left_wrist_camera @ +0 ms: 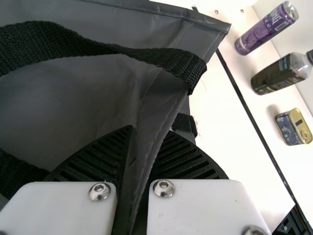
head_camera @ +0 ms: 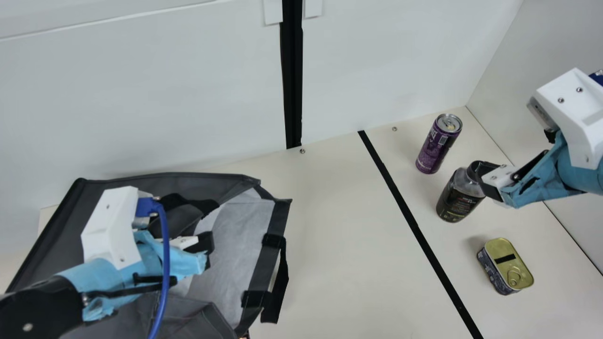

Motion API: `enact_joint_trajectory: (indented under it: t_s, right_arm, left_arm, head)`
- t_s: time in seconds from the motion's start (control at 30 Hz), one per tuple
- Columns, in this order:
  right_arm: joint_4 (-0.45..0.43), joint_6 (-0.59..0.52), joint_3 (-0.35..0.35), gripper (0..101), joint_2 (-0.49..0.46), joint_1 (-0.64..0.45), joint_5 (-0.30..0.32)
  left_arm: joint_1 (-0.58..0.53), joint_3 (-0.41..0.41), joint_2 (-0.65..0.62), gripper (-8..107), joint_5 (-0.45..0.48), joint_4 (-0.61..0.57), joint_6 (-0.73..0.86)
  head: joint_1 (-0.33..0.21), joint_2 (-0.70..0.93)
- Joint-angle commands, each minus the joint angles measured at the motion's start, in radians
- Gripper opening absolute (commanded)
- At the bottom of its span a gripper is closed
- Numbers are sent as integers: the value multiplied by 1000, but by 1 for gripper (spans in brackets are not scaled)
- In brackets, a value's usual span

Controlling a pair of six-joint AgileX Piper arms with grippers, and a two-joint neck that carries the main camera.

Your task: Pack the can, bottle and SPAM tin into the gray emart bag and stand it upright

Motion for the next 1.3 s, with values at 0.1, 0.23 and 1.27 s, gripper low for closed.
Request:
enact_joint_trajectory:
  t_s: [0.1, 0.23, 1.27]
  right_arm:
    - [0, 0, 0, 95, 0, 0, 0]
    - [0, 0, 0, 95, 0, 0, 0]
    - [0, 0, 0, 95, 0, 0, 0]
  left_arm:
    - [36, -3, 6, -8, 19, -55, 67]
    - [53, 0, 8, -8, 24, -71, 90]
    - [67, 7, 8, -8, 26, -83, 107]
  head:
    - [-23, -2]
    - [-23, -2]
    - [-23, -2]
